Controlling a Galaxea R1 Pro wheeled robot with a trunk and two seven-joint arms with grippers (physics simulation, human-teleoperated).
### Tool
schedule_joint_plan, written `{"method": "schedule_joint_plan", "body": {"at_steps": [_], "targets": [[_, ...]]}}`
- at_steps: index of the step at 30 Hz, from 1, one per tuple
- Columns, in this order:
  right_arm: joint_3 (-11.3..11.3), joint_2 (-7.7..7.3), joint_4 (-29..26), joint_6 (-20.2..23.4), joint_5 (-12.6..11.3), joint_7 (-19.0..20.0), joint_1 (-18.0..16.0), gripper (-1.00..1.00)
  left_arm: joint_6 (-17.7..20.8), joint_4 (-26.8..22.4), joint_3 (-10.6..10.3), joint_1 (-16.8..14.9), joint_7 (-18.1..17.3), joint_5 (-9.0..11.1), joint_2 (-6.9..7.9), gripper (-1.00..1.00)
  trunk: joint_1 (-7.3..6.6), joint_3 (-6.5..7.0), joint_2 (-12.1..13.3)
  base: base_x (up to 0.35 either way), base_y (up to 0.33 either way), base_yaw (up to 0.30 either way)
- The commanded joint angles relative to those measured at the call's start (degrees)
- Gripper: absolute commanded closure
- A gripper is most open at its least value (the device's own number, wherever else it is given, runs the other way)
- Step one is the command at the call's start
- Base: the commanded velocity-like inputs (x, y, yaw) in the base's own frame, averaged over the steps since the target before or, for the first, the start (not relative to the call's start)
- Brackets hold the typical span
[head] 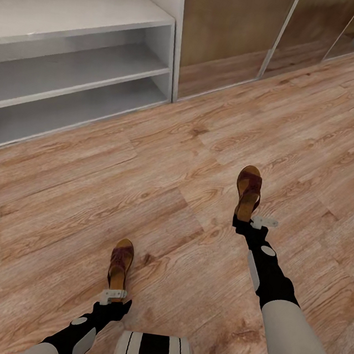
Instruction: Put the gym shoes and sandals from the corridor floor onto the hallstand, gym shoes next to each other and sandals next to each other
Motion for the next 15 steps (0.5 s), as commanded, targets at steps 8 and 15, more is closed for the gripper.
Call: {"method": "schedule_joint_plan", "body": {"at_steps": [8,15], "targets": [[-0.1,0.02,-0.1,0.2,0.3,-0.1,0.0,1.00,-0.2,0.1,-0.3,0.0,-0.2,0.6,0.01,-1.00,-0.01,-0.07,0.0,0.000,0.000,0.000],[-0.1,0.02,-0.1,0.3,0.3,-0.1,0.0,1.00,-0.2,0.1,-0.3,0.0,-0.2,0.6,0.01,-1.00,-0.01,-0.07,0.0,0.089,0.000,0.000]]}}
